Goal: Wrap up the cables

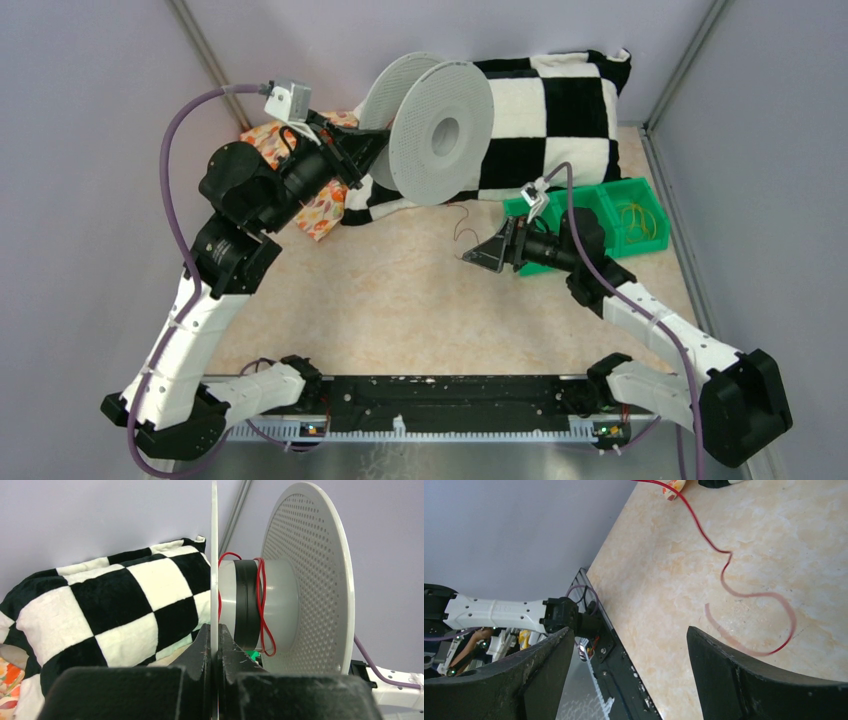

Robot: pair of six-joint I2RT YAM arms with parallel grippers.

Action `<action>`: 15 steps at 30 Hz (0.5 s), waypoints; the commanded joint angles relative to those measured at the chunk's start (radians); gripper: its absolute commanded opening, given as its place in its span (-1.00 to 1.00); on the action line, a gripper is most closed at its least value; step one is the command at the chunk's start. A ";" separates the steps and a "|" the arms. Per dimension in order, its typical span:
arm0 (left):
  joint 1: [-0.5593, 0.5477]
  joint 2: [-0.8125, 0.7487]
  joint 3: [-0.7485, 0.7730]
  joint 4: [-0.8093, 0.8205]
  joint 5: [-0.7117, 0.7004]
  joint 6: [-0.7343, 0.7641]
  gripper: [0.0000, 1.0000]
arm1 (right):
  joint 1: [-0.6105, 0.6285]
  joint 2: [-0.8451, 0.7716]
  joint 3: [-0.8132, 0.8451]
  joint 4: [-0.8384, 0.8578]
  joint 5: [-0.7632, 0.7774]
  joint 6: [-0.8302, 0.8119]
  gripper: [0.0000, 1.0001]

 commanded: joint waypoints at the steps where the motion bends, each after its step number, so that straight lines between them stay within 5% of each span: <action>1: 0.003 -0.009 0.063 0.100 -0.007 -0.006 -1.00 | -0.005 0.024 0.023 0.057 0.005 -0.016 0.64; 15: 0.004 -0.009 0.081 0.098 0.004 -0.002 -1.00 | -0.005 0.054 0.066 -0.014 0.113 -0.107 0.43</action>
